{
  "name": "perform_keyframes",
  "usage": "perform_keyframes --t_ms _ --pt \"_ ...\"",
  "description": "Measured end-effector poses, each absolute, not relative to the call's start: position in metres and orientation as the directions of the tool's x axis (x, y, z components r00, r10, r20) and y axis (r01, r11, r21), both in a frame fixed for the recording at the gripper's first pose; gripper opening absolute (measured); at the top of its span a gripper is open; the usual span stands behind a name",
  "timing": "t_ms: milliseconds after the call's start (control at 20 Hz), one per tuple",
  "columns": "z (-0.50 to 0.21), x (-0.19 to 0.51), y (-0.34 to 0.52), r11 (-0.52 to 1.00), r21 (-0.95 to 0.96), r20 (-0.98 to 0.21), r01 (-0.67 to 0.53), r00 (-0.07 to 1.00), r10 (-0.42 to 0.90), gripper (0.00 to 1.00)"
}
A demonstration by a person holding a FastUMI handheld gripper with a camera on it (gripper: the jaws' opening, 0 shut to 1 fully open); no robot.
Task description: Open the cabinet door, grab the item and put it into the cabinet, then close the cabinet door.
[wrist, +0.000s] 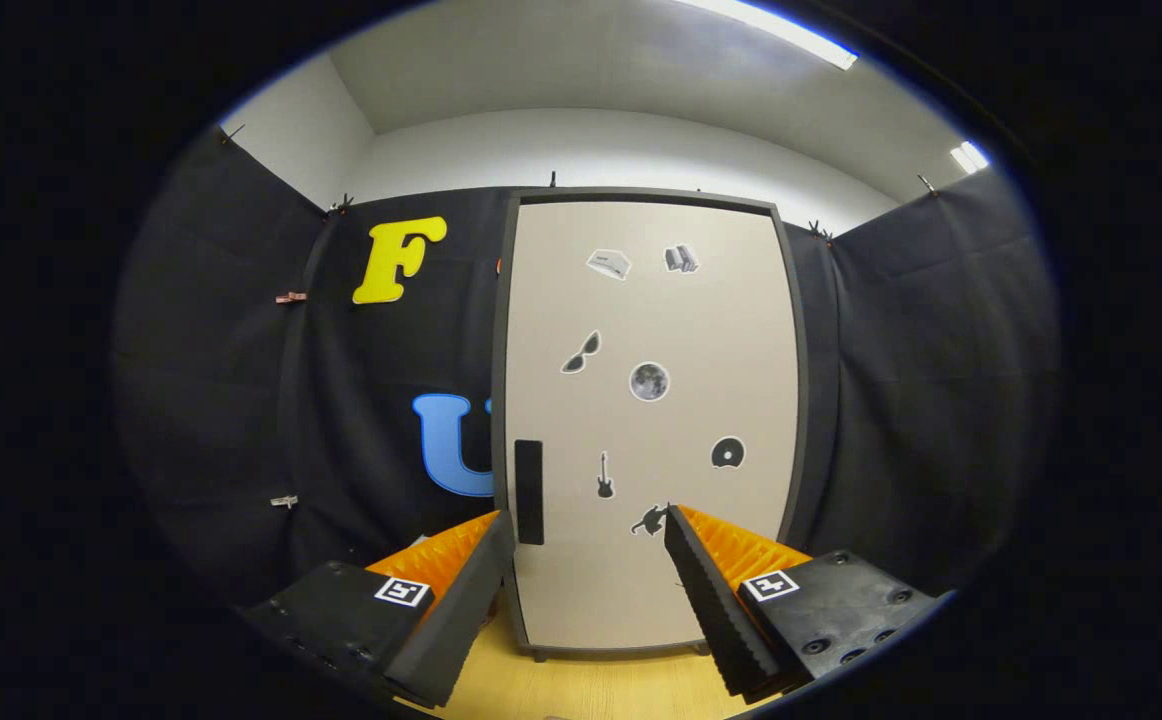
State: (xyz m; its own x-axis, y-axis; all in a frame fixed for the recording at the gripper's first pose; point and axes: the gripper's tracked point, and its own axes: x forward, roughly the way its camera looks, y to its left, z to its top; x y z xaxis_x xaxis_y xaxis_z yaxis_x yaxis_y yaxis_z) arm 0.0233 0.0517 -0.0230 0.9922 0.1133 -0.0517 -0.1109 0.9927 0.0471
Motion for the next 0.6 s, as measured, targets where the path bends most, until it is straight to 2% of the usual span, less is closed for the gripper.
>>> perform_keyframes --t_ms 600 --pt "-0.07 0.1 0.103 0.99 0.049 -0.076 -0.132 0.988 0.136 0.97"
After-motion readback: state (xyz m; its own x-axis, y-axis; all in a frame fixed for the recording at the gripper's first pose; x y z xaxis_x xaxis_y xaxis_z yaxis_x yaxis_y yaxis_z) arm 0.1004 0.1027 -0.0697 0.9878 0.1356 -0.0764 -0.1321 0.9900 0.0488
